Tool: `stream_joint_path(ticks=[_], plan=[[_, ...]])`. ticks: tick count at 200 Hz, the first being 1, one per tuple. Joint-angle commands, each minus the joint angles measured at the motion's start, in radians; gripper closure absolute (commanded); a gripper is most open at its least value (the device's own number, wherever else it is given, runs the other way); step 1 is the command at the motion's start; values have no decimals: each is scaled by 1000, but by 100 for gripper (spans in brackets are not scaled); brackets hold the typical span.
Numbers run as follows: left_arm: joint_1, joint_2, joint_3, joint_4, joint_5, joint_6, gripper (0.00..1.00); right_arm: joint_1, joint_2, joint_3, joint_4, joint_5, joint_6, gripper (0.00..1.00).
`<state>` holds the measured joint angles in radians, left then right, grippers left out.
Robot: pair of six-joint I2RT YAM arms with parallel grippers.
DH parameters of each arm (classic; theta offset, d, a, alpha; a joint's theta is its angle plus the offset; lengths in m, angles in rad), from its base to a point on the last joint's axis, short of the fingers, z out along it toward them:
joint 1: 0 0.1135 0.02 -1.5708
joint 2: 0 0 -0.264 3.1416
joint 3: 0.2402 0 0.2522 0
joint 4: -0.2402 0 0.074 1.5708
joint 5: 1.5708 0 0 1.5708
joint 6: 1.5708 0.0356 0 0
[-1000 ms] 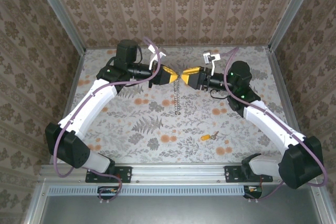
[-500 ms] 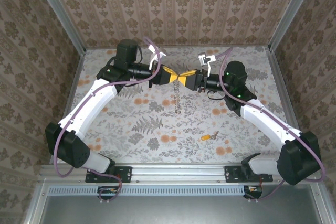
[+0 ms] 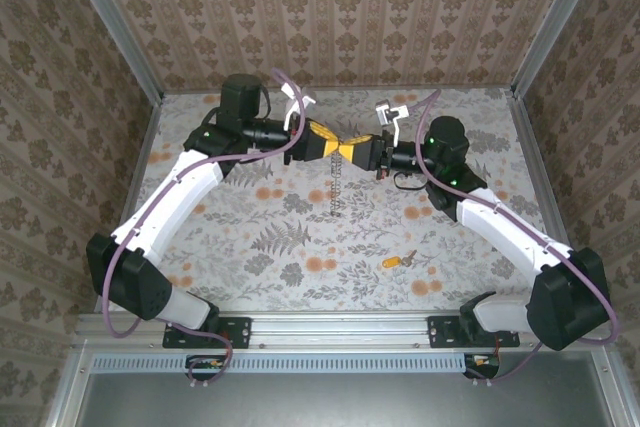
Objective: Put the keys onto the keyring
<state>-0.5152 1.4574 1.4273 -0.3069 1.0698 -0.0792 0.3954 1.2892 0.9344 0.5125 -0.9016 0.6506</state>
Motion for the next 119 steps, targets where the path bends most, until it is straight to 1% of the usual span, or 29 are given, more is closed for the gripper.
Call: stream_joint_path(ticks=[1, 17, 36, 51, 85, 119], plan=[[22, -74, -32, 111, -37, -64, 63, -21, -60, -7, 20, 23, -21, 100], [37, -110, -74, 187, -42, -116, 55, -23, -81, -17, 23, 30, -28, 100], [45, -147, -121, 251, -51, -161, 54, -26, -101, -26, 33, 33, -32, 100], [45, -167, -155, 303, -53, -196, 54, -26, -109, -30, 45, 33, -29, 100], [40, -179, -199, 408, -39, -282, 60, -26, -108, -31, 108, 27, 10, 100], [22, -178, -230, 472, -56, -331, 63, -25, -105, -26, 178, 23, 55, 100]])
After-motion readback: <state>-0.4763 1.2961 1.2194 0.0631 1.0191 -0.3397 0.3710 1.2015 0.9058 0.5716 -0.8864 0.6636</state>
